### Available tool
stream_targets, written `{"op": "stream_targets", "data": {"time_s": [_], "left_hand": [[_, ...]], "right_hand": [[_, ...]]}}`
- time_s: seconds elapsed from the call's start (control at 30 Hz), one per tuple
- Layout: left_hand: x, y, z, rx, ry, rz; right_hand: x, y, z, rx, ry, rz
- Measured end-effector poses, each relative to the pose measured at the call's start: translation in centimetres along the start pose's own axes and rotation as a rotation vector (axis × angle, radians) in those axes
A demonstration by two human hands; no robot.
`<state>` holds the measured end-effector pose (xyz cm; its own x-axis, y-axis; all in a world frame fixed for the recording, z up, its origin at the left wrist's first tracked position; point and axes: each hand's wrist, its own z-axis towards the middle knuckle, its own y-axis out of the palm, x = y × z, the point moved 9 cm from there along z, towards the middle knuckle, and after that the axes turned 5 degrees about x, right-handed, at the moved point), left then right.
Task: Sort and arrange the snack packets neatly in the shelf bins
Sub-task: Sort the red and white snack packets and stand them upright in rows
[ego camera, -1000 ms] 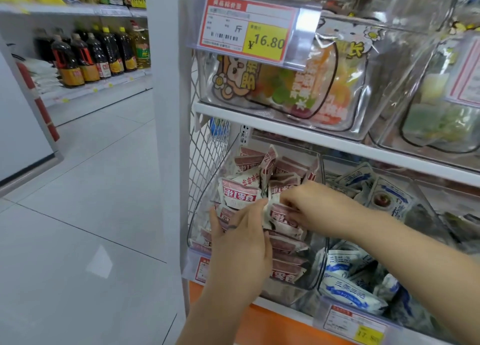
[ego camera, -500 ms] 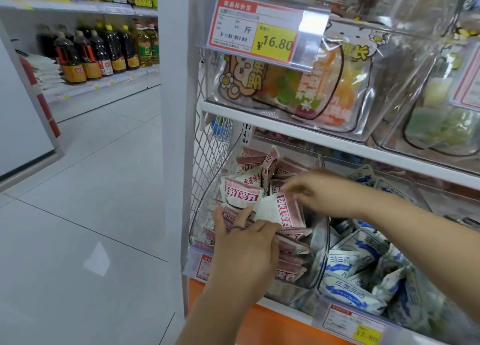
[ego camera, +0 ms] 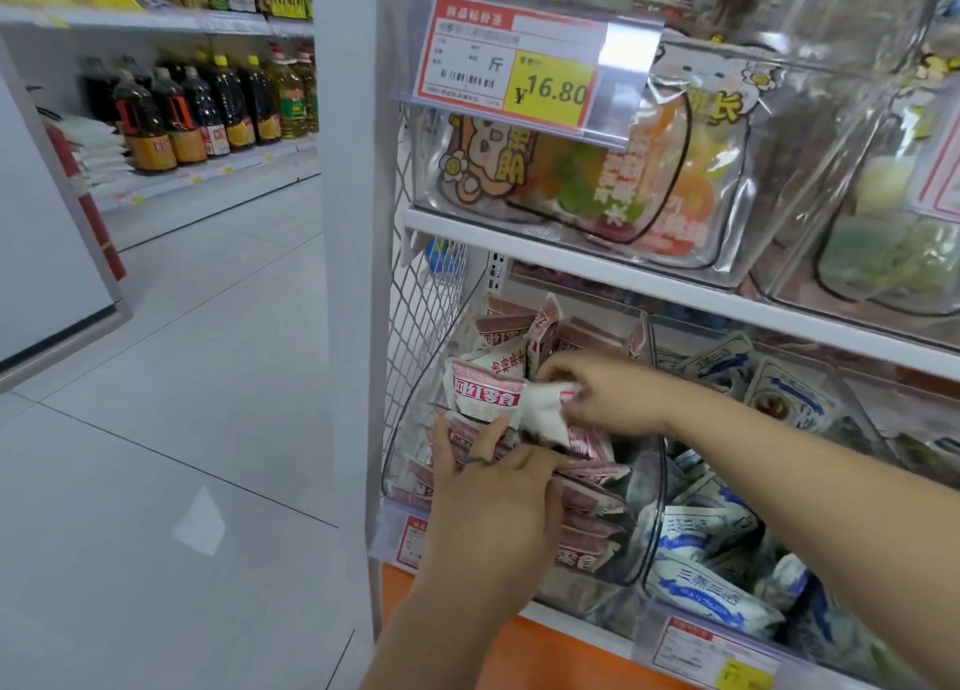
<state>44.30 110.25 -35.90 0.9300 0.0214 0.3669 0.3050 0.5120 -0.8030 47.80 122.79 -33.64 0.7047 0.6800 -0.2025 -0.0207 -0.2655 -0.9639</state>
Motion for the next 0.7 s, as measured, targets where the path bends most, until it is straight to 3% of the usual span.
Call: {"op": "stream_targets", "data": {"time_s": [0.13,0.23,0.47,0.7], "left_hand": [[-0.2,0.1,-0.1,-0.018,-0.021,-0.026],[-0.1,0.0,0.1,0.003,-0.012,0.018],[0.1,0.0,0.0,-0.016,-0.006,0.031],[0.0,-0.1,-0.1,0.054,0.017,0.044]], "right_hand": [[2.2,-3.7,-2.0,0.252,0.196,0.516],[2.5,-3.5,-3.4,0.227,0.244,0.726],[0.6,-3.2,-5.0,0.043,0.045,0.825],[3.4,-6.0,-5.8,0.399,0.156,0.781]]}}
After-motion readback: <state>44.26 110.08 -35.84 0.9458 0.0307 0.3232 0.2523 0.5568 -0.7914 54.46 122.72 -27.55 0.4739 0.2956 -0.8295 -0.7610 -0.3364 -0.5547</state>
